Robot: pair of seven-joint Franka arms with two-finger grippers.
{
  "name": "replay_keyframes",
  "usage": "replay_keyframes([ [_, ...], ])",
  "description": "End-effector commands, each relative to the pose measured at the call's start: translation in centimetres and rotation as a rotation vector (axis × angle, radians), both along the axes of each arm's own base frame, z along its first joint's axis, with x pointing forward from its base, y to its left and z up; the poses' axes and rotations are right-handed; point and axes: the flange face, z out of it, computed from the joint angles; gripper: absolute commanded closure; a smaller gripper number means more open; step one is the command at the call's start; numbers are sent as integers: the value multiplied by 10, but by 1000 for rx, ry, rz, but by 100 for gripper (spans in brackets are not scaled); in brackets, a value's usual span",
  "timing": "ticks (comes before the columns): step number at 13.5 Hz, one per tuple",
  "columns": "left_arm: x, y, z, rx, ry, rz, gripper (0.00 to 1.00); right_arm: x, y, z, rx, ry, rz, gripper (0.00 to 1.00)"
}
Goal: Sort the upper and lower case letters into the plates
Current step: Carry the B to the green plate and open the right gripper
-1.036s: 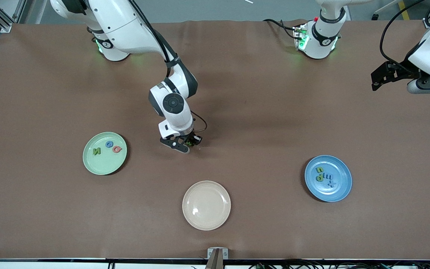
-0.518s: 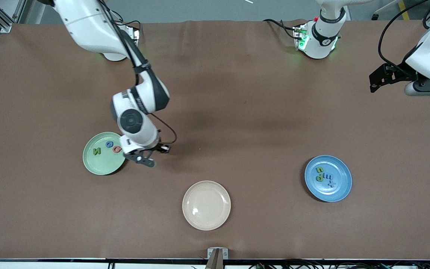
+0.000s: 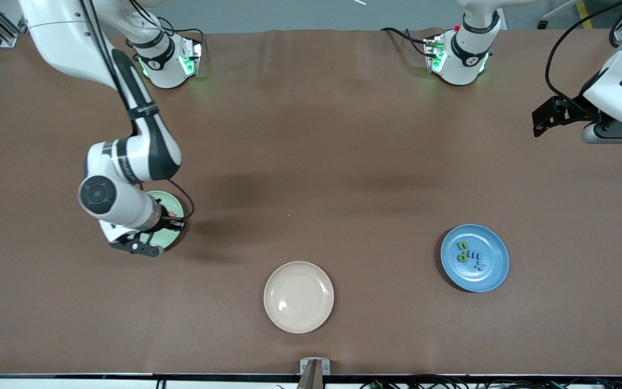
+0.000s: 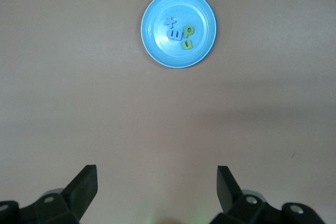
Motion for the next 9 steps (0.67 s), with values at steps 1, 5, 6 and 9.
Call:
replay_keyframes([
  [1,4,1,1,-21,-3,-18,0,-5,-29,0,8,5,33,100],
  [5,4,2,1,-21,-5,-16,0,-9,-44,-14,9,-13,32,99],
  [6,5,2,1,-23,-8,-17,0,-11,-44,-21,9,-32,31,99],
  [9,4,3,1,-21,-8,-15,0,-15,-45,-40,11,-64,30,99],
])
